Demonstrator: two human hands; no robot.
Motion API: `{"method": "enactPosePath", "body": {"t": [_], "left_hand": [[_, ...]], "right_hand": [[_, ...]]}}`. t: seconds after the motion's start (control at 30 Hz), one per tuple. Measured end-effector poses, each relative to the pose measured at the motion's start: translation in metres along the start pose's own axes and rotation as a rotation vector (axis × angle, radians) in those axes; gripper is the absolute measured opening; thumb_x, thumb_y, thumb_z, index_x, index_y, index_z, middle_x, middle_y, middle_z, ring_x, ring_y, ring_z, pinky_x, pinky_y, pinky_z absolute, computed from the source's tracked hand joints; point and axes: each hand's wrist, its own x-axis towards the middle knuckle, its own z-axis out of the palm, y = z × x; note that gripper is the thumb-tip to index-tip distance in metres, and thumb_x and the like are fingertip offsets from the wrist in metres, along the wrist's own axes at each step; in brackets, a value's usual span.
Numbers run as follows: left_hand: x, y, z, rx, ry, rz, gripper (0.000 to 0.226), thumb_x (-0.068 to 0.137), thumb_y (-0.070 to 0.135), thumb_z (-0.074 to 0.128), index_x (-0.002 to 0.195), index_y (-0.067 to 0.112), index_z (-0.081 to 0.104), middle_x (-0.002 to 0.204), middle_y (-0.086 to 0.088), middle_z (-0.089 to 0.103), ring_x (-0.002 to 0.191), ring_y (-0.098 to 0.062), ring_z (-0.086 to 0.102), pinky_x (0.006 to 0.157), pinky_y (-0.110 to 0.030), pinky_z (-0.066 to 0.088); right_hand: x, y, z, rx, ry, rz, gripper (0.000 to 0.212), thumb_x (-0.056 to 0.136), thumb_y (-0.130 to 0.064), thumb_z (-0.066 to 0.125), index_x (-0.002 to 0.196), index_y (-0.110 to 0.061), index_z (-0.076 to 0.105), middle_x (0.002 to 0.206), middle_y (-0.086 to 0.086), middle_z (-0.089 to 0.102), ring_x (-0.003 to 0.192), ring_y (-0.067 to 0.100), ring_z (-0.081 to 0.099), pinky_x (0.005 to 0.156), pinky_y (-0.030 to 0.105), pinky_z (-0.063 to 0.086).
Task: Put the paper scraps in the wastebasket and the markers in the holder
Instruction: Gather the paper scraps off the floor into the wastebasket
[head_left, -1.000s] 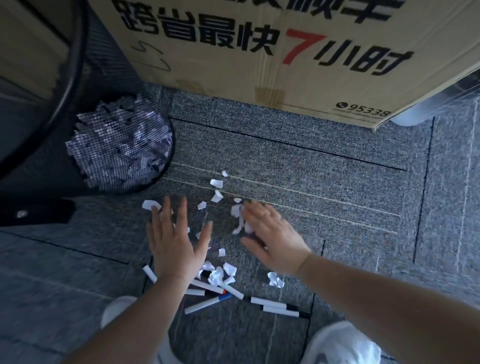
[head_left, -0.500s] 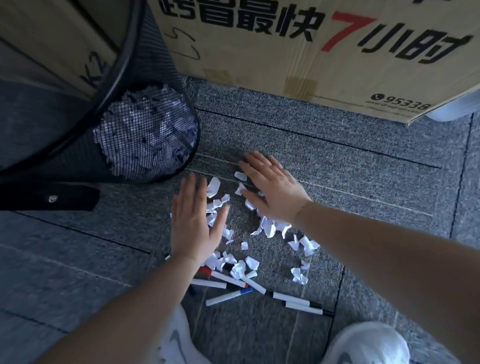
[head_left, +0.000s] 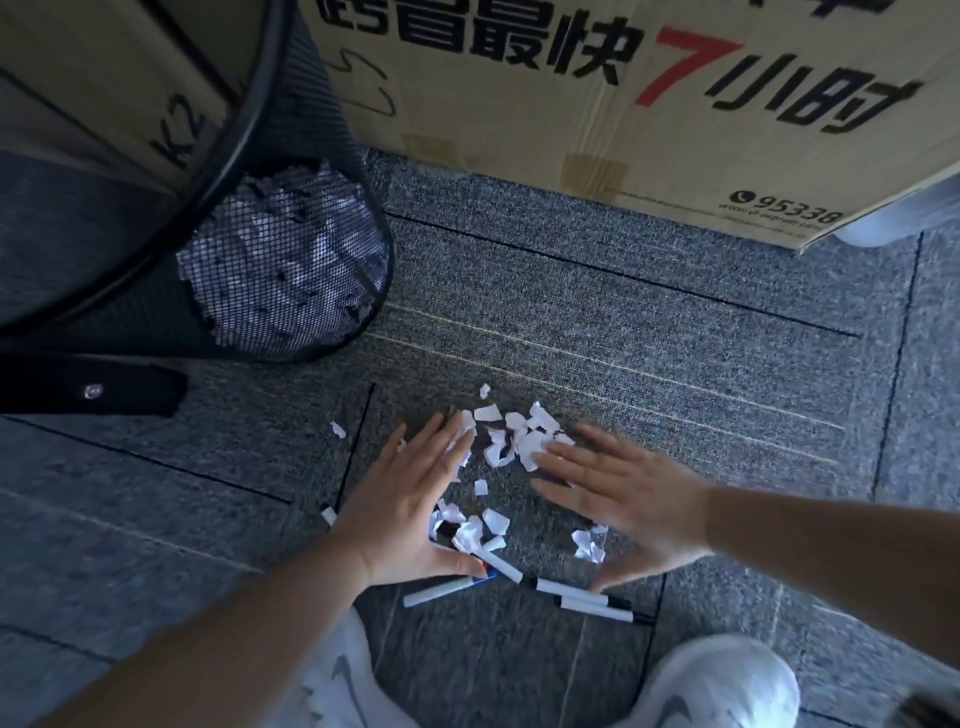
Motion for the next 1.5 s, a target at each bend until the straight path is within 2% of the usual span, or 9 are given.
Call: {"method": "enactPosePath", "body": {"t": [0.2, 0.43, 0.57, 0.67, 0.83, 1.0, 1.23, 1.37, 1.5], "left_hand": [[0.010, 0.010, 0.005, 0.070, -0.012, -0.094, 0.120, 0.062, 0.091, 0.033, 0.149, 0.011, 0.010, 0.157, -0.004, 0.004, 0.144, -0.019, 0.005, 0.113, -0.050, 0.009], [0.033, 0.010, -0.009, 0.098, 0.023, -0.133, 0.115, 0.065, 0.090, 0.029, 0.149, 0.017, -0.001, 0.158, -0.004, 0.000, 0.144, -0.016, -0.001, 0.114, -0.047, 0.004], [0.041, 0.010, -0.015, 0.099, 0.033, -0.128, 0.115, 0.065, 0.090, 0.027, 0.148, 0.016, 0.002, 0.158, -0.004, 0.001, 0.144, -0.017, -0.001, 0.115, -0.048, 0.003], [0.040, 0.015, -0.014, 0.108, 0.015, -0.073, 0.121, 0.060, 0.093, 0.027, 0.149, 0.014, 0.004, 0.158, -0.006, 0.003, 0.144, -0.018, -0.001, 0.114, -0.048, 0.002], [0.038, 0.022, -0.001, 0.118, 0.013, -0.006, 0.120, 0.060, 0.090, 0.033, 0.148, 0.020, -0.008, 0.157, -0.004, -0.004, 0.145, -0.020, -0.002, 0.116, -0.053, 0.009], [0.038, 0.020, 0.005, 0.134, 0.087, 0.033, 0.104, 0.071, 0.083, 0.033, 0.149, 0.021, 0.002, 0.156, -0.004, 0.009, 0.144, -0.021, 0.009, 0.113, -0.056, 0.018], [0.046, 0.009, -0.012, 0.195, 0.165, -0.108, 0.087, 0.081, 0.075, 0.030, 0.147, 0.019, 0.019, 0.152, -0.005, 0.027, 0.140, -0.022, 0.026, 0.111, -0.053, 0.019], [0.031, 0.008, -0.020, 0.192, 0.145, -0.180, 0.096, 0.076, 0.083, 0.025, 0.147, 0.018, 0.019, 0.154, -0.006, 0.023, 0.142, -0.026, 0.021, 0.112, -0.053, 0.015], [-0.004, -0.010, -0.014, 0.191, 0.102, -0.335, 0.110, 0.065, 0.092, 0.024, 0.148, 0.021, 0.012, 0.155, -0.012, 0.014, 0.142, -0.037, 0.013, 0.112, -0.058, 0.015]], "right_hand": [[0.002, 0.000, 0.019, -0.044, 0.046, 0.029, 0.094, 0.080, -0.079, 0.029, 0.150, -0.018, 0.011, 0.155, 0.008, 0.016, 0.142, 0.024, 0.007, 0.114, 0.048, 0.003], [0.044, 0.009, 0.002, -0.020, 0.155, 0.250, 0.086, 0.086, -0.074, 0.024, 0.149, -0.017, 0.006, 0.155, 0.007, 0.010, 0.143, 0.029, 0.007, 0.113, 0.051, 0.005], [0.050, 0.022, -0.010, 0.026, 0.228, 0.382, 0.082, 0.089, -0.063, 0.033, 0.149, -0.017, 0.001, 0.155, 0.006, 0.006, 0.143, 0.025, 0.003, 0.115, 0.051, 0.002], [0.041, 0.025, -0.013, 0.023, 0.191, 0.320, 0.079, 0.091, -0.064, 0.030, 0.149, -0.018, 0.003, 0.156, 0.005, 0.007, 0.143, 0.024, 0.004, 0.115, 0.051, 0.001], [0.014, 0.020, 0.000, 0.019, 0.114, 0.194, 0.081, 0.089, -0.067, 0.030, 0.150, -0.019, 0.005, 0.156, 0.004, 0.010, 0.144, 0.023, 0.006, 0.114, 0.050, 0.004], [0.010, 0.024, 0.003, 0.015, 0.131, 0.194, 0.082, 0.089, -0.066, 0.035, 0.149, -0.018, 0.007, 0.156, 0.005, 0.012, 0.144, 0.022, 0.009, 0.114, 0.052, 0.008], [0.041, 0.028, -0.010, -0.020, 0.123, 0.264, 0.084, 0.088, -0.072, 0.025, 0.150, -0.018, 0.007, 0.156, 0.005, 0.009, 0.143, 0.024, 0.005, 0.114, 0.050, 0.002], [0.044, 0.024, -0.015, 0.004, 0.147, 0.297, 0.087, 0.087, -0.073, 0.025, 0.150, -0.017, 0.005, 0.156, 0.006, 0.006, 0.144, 0.023, 0.002, 0.114, 0.049, 0.001], [0.021, 0.016, -0.004, 0.006, 0.124, 0.198, 0.094, 0.083, -0.077, 0.029, 0.150, -0.015, 0.007, 0.156, 0.009, 0.009, 0.144, 0.023, 0.004, 0.114, 0.049, 0.003]]}}
